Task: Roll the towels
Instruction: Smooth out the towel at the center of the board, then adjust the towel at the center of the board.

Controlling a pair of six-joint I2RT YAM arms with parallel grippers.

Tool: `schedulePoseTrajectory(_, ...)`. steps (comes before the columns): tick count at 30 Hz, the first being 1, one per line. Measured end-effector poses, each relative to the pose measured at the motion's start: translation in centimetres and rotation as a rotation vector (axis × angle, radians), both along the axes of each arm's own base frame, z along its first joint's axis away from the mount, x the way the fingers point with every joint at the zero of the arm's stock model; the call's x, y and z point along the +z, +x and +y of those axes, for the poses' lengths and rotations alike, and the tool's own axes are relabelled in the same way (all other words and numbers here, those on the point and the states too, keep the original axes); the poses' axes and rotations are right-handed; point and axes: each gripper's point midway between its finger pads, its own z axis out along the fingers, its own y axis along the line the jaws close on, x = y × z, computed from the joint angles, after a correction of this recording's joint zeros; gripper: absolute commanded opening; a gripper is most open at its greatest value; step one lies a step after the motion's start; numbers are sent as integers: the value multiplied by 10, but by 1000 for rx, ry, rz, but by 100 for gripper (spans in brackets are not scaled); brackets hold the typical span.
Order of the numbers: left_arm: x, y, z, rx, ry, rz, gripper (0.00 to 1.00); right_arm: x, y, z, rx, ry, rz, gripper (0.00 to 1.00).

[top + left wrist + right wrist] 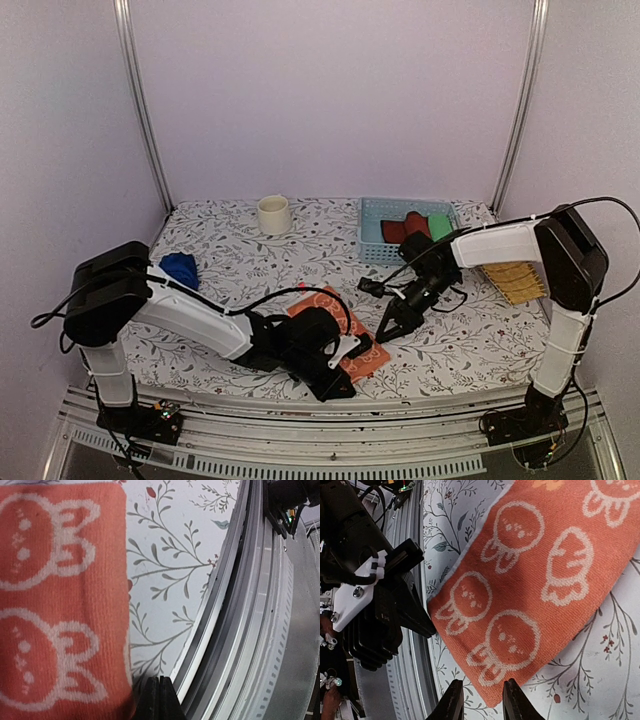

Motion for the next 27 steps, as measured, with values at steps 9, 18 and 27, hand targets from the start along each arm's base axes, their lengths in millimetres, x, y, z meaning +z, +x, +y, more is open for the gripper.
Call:
schedulePoseTrajectory(9, 55, 8, 31, 79, -104, -131, 2, -8, -30, 27, 93, 5, 78, 27)
schedulePoseTrajectory(18, 27, 88, 69, 426, 0, -117, 1, -37, -51, 21, 92, -61, 188, 27)
schedulePoseTrajectory(27, -1, 133, 61, 531, 15, -72, 0, -36, -53, 23, 92, -47, 218, 27)
